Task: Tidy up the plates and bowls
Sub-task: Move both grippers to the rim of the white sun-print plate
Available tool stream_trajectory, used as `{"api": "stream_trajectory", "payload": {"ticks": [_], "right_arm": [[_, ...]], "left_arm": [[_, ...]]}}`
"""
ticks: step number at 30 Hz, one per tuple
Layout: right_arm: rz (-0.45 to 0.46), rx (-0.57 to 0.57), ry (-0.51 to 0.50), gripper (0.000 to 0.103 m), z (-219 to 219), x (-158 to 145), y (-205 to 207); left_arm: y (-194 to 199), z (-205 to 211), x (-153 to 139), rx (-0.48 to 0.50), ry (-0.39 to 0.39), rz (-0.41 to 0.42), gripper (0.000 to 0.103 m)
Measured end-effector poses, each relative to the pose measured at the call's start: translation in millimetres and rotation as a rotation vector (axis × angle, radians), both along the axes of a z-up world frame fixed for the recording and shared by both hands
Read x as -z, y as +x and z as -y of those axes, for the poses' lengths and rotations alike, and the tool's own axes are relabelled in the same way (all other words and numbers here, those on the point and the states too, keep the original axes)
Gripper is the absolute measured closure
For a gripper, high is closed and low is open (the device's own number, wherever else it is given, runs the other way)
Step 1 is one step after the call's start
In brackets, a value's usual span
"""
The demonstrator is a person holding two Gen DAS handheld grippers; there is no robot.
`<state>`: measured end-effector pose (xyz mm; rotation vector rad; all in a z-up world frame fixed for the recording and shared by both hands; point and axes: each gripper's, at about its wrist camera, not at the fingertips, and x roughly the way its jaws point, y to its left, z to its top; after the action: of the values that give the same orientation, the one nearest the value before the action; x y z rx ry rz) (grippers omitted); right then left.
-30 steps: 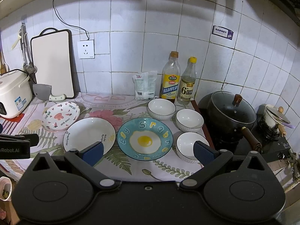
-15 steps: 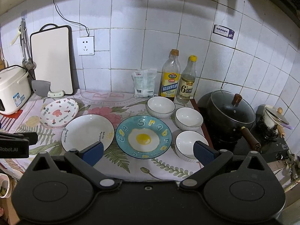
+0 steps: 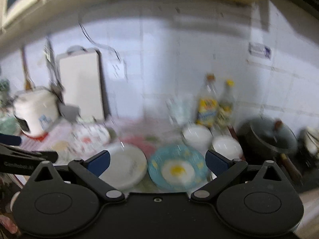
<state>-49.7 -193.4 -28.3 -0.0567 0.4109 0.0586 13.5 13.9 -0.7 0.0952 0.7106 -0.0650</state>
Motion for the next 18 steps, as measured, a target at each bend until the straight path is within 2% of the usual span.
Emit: {"api": "stream_trajectory", "payload": {"ticks": [3, 8, 10, 15, 18], "right_arm": [[0.018, -0.071, 0.058, 0.0, 2.3, 7.3, 16.7], [-0.072, -0.117, 0.184, 0.002, 6.0, 46.2, 61.1], [-0.11, -0.138, 0.215, 0.007, 3.0, 61.5, 75.4], [-0.145, -0.19, 0.251, 0.007, -6.4, 93.0, 97.1], [-0.176, -0.197, 0.275, 0.007, -7.3, 109.1, 108.0]], "left_arm": [[9.9, -11.2, -0.8, -0.03, -0.016, 0.025, 0.0], [32.4, -23.5, 17.3, -0.049, -0.021, 0.046, 0.0], [41.2, -25.9, 28.1, -0.046, -0.039, 0.035, 0.0], [66.6, -29.8, 60.3, -0.017, -0.144, -0.017, 0.003], [81.7, -28.5, 81.5, -0.007, -0.165, -0.054, 0.004]]}}
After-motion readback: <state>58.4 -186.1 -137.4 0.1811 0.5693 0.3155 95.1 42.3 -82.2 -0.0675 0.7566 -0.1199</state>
